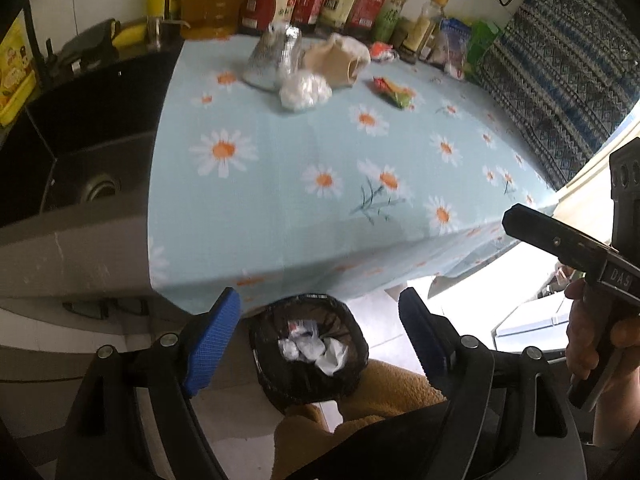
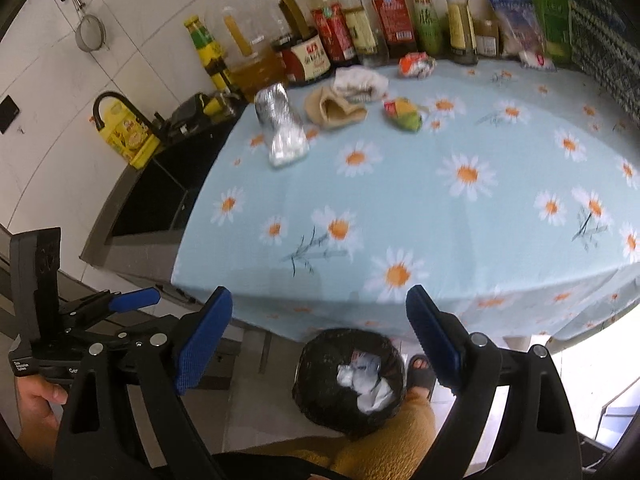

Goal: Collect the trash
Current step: 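Raise both open grippers back over the tablecloth, then grasp another clear bag of white tissue with the left gripper while the right approaches the yellow snack wrapper, then carry the tissue bag and yellow wrapper down over the black bin with both grippers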

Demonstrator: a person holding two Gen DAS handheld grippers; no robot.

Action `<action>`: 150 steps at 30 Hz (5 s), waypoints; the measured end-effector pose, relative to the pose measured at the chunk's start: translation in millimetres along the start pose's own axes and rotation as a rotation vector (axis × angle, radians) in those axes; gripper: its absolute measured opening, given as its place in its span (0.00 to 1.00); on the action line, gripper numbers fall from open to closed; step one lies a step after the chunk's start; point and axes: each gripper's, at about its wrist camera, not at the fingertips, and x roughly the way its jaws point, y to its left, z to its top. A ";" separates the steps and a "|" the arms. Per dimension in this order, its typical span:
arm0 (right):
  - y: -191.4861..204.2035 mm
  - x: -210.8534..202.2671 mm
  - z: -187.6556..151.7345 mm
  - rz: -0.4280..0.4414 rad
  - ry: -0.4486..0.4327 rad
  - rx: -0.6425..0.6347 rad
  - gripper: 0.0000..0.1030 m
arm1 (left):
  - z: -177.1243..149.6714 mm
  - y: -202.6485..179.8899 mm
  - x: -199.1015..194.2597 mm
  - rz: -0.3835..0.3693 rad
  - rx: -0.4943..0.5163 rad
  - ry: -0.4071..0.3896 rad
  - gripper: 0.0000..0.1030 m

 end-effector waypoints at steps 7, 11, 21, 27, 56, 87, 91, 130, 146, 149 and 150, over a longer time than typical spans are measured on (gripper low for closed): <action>-14.4 2.5 38.2 0.020 -0.026 -0.039 0.85 | 33.9 -6.7 -2.9 0.043 -0.013 -0.040 0.77; -23.6 6.2 60.1 0.034 -0.037 -0.058 0.85 | 54.8 -18.4 -3.5 0.063 0.007 -0.070 0.77; -61.3 21.6 89.2 0.059 -0.021 -0.053 0.85 | 113.9 -32.2 31.9 0.136 0.038 -0.078 0.77; -88.9 34.4 101.8 0.063 0.011 -0.031 0.85 | 145.1 -32.4 60.3 0.084 0.001 -0.042 0.77; -125.9 87.2 158.6 0.119 0.096 -0.071 0.85 | 203.6 6.7 162.7 0.190 -0.106 0.033 0.72; -129.3 176.0 193.3 0.081 0.230 -0.122 0.81 | 163.0 0.8 110.9 0.196 -0.182 -0.043 0.55; -117.2 183.9 194.6 0.026 0.220 -0.200 0.72 | 149.0 3.7 102.0 0.206 -0.209 -0.046 0.55; -56.6 107.0 117.2 -0.063 0.132 -0.160 0.51 | 102.1 6.9 63.3 0.088 -0.095 -0.095 0.55; -8.8 74.9 40.8 -0.039 0.115 -0.116 0.52 | 46.1 6.7 46.1 0.036 -0.002 -0.056 0.55; 2.1 69.7 25.9 -0.027 0.111 -0.121 0.52 | 33.2 5.3 44.5 0.026 0.010 -0.047 0.55; 5.4 68.4 21.9 -0.029 0.109 -0.126 0.52 | 28.0 5.6 43.6 0.023 0.011 -0.042 0.55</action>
